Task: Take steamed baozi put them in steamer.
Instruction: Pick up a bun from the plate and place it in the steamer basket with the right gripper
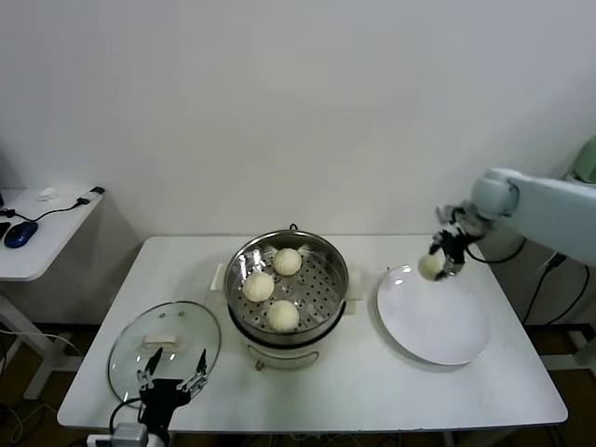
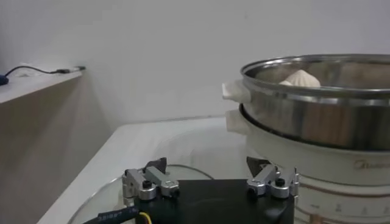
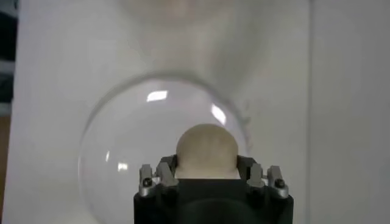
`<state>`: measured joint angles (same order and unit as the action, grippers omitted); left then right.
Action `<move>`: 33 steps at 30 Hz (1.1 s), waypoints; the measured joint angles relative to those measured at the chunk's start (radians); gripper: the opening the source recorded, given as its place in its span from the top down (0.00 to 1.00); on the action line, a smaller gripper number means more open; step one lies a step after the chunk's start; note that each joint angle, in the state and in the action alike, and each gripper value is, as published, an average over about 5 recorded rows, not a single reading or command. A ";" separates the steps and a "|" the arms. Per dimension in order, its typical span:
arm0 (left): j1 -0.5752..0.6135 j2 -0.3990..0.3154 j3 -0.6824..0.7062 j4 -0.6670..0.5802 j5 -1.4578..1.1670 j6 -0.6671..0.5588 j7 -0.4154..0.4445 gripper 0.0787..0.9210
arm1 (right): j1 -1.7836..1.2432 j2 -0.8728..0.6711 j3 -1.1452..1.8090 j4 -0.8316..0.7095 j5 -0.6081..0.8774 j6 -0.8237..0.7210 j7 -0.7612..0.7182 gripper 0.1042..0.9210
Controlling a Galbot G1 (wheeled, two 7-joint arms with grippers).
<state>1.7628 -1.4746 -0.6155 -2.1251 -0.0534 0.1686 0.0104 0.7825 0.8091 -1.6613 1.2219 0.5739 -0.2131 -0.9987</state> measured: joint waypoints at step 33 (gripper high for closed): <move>-0.033 0.007 0.001 0.015 -0.024 0.007 0.003 0.12 | 0.027 0.460 -0.109 0.110 0.340 -0.212 0.197 0.34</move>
<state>1.7302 -1.4679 -0.6147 -2.1100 -0.0776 0.1759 0.0135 0.8091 1.2694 -1.7706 1.3315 0.9138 -0.4253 -0.8017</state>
